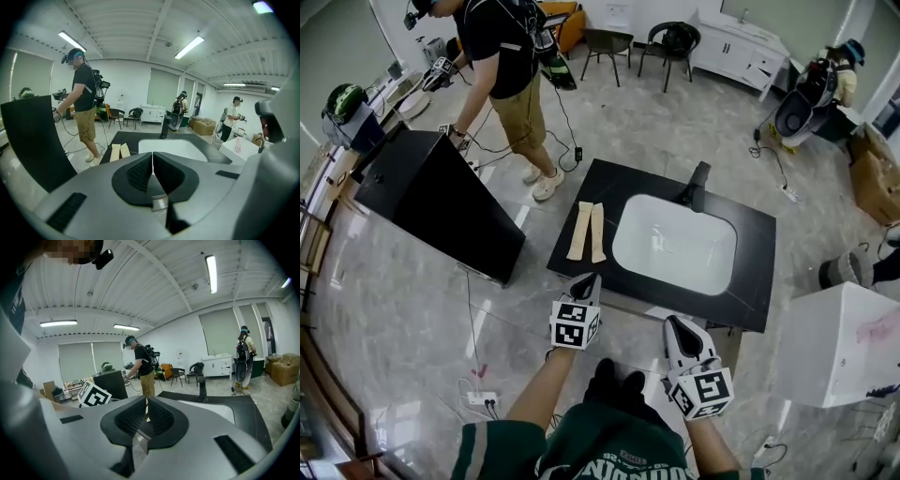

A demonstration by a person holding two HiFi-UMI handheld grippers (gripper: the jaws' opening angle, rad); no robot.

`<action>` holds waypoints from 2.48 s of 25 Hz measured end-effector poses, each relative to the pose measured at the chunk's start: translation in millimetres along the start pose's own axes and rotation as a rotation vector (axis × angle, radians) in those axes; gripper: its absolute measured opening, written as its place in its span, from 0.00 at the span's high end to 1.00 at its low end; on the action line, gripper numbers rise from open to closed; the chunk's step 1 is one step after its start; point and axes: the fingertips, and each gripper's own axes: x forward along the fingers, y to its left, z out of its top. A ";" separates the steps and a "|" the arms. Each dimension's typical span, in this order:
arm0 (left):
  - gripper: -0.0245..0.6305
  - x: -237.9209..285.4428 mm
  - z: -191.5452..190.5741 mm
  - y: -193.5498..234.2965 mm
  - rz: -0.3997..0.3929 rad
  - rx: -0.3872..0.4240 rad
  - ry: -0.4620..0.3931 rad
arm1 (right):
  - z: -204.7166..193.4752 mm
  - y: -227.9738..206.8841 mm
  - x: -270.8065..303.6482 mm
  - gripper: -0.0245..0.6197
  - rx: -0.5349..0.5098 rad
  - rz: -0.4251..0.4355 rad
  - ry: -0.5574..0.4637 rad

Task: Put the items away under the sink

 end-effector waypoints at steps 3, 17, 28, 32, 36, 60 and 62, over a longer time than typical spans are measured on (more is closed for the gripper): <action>0.95 28.1 -14.4 12.7 0.016 -0.021 0.033 | -6.1 -6.5 5.9 0.89 0.002 -0.007 0.019; 0.84 138.9 -73.0 73.0 0.108 -0.165 0.191 | -46.2 -53.2 -1.4 0.90 0.088 -0.148 0.110; 0.84 184.7 -94.2 88.8 0.112 -0.144 0.290 | -61.4 -71.7 -9.7 0.89 0.139 -0.228 0.146; 0.83 197.1 -110.4 90.5 0.124 -0.107 0.327 | -61.4 -71.3 -8.0 0.90 0.146 -0.232 0.143; 0.79 198.4 -121.9 94.3 0.151 -0.102 0.325 | -63.0 -70.2 -11.5 0.90 0.145 -0.235 0.147; 0.94 143.2 -29.8 16.5 -0.027 0.118 0.036 | -57.3 -57.8 -39.9 0.90 0.134 -0.263 0.090; 0.94 130.4 -13.6 6.8 -0.049 0.144 -0.007 | -55.9 -53.0 -45.0 0.90 0.129 -0.265 0.080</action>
